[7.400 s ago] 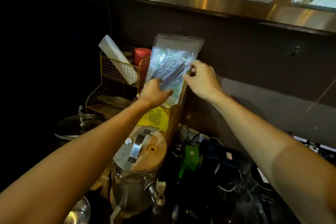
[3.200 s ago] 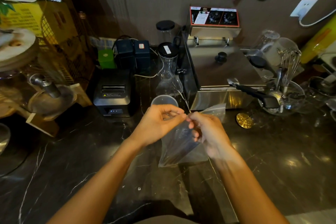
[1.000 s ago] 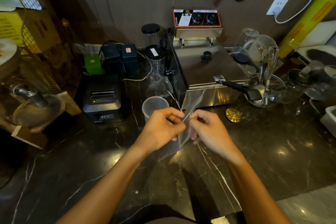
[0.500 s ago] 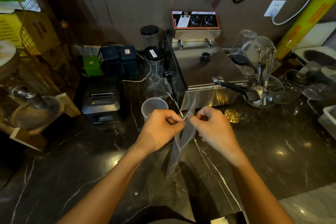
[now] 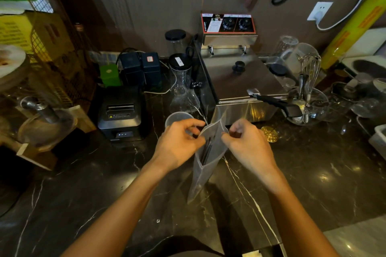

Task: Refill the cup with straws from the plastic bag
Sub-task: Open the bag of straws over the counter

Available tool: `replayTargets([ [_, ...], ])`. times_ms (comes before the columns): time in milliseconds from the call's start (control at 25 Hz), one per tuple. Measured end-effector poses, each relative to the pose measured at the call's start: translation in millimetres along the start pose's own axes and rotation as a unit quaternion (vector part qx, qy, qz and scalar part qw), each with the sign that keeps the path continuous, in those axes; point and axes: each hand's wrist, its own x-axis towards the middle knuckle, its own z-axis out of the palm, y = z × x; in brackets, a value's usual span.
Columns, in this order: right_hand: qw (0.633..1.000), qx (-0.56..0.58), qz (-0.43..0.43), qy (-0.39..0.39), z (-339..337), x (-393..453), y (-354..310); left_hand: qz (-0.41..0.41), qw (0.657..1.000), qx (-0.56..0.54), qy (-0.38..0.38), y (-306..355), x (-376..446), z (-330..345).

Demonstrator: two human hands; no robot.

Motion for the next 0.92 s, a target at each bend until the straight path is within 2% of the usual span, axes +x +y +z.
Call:
replayTargets([
  [80,0.999,0.004,-0.032,0.022,3,4,-5,0.027,1.0,0.001,-0.013,6,0,4],
  [200,0.999,-0.01,-0.045,0.019,3,6,-3,0.045,0.998,0.028,0.015,3,2,5],
  [400,1.0,-0.005,-0.004,0.022,-8,2,16,0.0,0.995,0.042,0.094,-16,7,-13],
  [520,0.998,0.04,0.028,0.043,-14,2,24,-0.016,0.995,0.016,0.093,-30,8,-21],
  [600,0.997,0.064,0.012,0.037,-13,2,26,-0.017,0.995,0.02,0.096,-35,8,-20],
  [680,0.996,0.081,-0.011,0.017,-9,3,25,0.008,0.996,0.016,0.093,-33,6,-18],
  [840,0.995,0.097,-0.026,0.009,-4,8,25,0.136,0.986,0.047,0.082,-12,-4,-17],
  [920,0.994,0.109,-0.027,0.015,-1,10,22,0.161,0.983,0.068,0.054,2,-12,-12],
])
